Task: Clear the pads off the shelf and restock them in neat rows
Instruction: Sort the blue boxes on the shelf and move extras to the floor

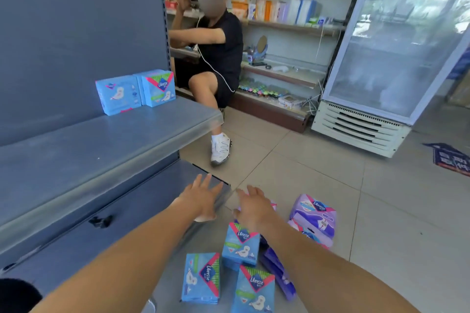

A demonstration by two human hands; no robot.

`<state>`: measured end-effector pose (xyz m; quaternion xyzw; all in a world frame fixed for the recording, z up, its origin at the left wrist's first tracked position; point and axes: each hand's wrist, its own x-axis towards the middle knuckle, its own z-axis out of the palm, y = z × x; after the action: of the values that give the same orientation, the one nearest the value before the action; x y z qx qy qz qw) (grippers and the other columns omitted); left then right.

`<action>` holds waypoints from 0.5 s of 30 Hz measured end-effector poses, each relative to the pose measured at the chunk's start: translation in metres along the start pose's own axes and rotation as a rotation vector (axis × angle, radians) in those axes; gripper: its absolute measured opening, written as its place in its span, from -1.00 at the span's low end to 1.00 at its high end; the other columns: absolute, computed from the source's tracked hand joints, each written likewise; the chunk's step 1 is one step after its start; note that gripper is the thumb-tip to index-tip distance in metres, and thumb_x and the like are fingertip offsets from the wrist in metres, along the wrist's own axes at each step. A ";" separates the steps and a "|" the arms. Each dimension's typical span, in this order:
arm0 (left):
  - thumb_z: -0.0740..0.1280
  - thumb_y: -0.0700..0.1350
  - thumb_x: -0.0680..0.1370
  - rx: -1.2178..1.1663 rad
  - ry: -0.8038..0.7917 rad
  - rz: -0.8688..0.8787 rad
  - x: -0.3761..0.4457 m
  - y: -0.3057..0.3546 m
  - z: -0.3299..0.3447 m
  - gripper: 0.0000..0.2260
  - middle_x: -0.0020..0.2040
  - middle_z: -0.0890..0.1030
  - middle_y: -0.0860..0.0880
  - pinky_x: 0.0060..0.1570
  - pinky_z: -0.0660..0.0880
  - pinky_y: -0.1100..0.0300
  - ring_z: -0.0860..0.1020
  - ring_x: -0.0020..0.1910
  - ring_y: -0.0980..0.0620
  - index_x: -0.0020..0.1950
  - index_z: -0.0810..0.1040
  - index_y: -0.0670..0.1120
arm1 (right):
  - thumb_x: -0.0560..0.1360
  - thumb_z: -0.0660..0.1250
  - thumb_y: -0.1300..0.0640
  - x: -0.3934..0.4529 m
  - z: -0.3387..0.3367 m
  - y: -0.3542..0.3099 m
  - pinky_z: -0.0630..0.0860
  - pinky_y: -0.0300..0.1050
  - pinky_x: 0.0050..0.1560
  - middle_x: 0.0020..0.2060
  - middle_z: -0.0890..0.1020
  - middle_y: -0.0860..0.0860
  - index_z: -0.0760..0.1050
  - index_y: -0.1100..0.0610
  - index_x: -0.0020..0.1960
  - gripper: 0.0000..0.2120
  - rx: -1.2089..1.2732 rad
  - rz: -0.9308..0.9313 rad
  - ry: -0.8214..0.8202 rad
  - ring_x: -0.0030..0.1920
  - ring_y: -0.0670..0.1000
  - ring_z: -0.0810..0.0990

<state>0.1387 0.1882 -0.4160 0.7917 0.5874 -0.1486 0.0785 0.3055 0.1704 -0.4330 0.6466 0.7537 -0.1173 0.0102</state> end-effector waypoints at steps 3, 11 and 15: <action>0.32 0.10 0.53 0.018 0.121 -0.026 -0.038 -0.011 -0.046 -0.18 0.58 -0.23 -0.15 0.48 0.08 -0.12 -0.20 0.55 -0.21 0.59 -0.16 0.05 | 0.56 0.21 -0.06 -0.017 -0.046 -0.028 0.33 0.10 0.31 0.44 0.25 0.15 0.24 0.08 0.46 -0.48 -0.038 -0.035 0.087 0.45 0.20 0.18; 0.31 0.09 0.53 0.038 0.301 -0.151 -0.123 -0.073 -0.131 -0.21 0.59 -0.19 -0.13 0.48 0.08 -0.17 -0.17 0.55 -0.24 0.58 -0.15 0.10 | 0.54 0.22 -0.05 -0.046 -0.143 -0.096 0.39 0.08 0.26 0.41 0.26 0.13 0.25 0.06 0.44 -0.49 -0.105 -0.193 0.246 0.36 0.20 0.29; 0.29 0.06 0.53 0.029 0.331 -0.258 -0.152 -0.109 -0.157 -0.23 0.59 -0.17 -0.13 0.49 0.04 -0.15 -0.13 0.56 -0.23 0.59 -0.15 0.09 | 0.57 0.18 -0.07 -0.041 -0.175 -0.127 0.29 0.08 0.40 0.47 0.23 0.15 0.18 0.07 0.51 -0.45 -0.111 -0.252 0.258 0.46 0.21 0.17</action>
<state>0.0170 0.1295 -0.2125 0.7247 0.6864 -0.0338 -0.0499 0.2116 0.1467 -0.2355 0.5552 0.8291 0.0079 -0.0654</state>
